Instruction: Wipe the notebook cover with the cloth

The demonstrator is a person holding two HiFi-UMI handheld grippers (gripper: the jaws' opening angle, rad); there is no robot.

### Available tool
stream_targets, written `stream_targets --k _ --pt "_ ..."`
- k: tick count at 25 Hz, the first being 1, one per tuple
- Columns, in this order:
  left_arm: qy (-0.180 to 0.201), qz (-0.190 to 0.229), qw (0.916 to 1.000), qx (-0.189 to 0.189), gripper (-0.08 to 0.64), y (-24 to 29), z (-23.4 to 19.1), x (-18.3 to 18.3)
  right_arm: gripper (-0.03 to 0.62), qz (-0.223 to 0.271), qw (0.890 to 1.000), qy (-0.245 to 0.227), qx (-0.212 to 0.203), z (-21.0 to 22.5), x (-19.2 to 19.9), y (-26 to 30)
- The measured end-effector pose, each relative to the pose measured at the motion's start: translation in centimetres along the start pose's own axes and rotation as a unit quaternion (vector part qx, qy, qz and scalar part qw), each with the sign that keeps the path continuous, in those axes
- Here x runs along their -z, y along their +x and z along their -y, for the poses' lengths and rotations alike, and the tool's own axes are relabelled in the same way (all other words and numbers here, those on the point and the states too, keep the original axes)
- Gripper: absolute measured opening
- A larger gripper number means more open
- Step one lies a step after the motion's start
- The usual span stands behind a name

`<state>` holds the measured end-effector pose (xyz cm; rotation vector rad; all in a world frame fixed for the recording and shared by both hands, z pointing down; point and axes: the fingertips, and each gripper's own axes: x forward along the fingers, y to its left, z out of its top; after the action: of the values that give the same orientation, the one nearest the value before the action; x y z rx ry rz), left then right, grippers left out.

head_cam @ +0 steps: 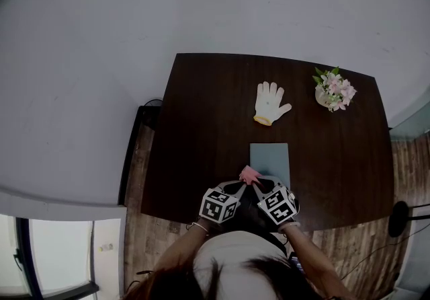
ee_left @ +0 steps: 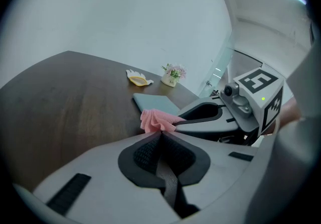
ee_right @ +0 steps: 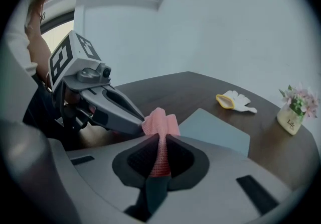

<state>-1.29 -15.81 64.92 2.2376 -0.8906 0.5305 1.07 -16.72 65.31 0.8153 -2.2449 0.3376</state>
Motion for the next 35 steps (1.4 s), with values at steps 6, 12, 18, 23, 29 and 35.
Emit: stream_targets --k 6,12,18,23,29,35 --pt "-0.009 0.000 0.9999 -0.006 0.019 -0.7 0.2 0.9 0.041 -0.017 1.000 -0.014 -0.009 -0.7 1.1 0.8" --pt "-0.011 0.004 0.9999 -0.007 0.020 -1.1 0.8 1.3 0.041 -0.026 1.000 -0.010 0.004 0.0 2.0 0.1" --pt "-0.009 0.001 0.9999 -0.006 0.020 -1.2 1.2 1.9 0.041 -0.029 0.999 0.013 0.034 2.1 3.9 -1.6" --pt "-0.008 0.000 1.0000 -0.005 0.019 -1.4 1.7 2.2 0.041 -0.032 0.997 0.030 0.060 3.7 5.5 -3.2" --pt "-0.006 -0.001 1.0000 -0.004 0.020 -1.4 2.2 2.6 0.041 -0.038 0.994 0.053 0.092 5.5 7.4 -5.0" --pt "-0.008 -0.001 1.0000 -0.003 0.020 -1.7 2.5 3.1 0.041 -0.040 0.987 0.079 0.133 7.5 9.4 -6.8"
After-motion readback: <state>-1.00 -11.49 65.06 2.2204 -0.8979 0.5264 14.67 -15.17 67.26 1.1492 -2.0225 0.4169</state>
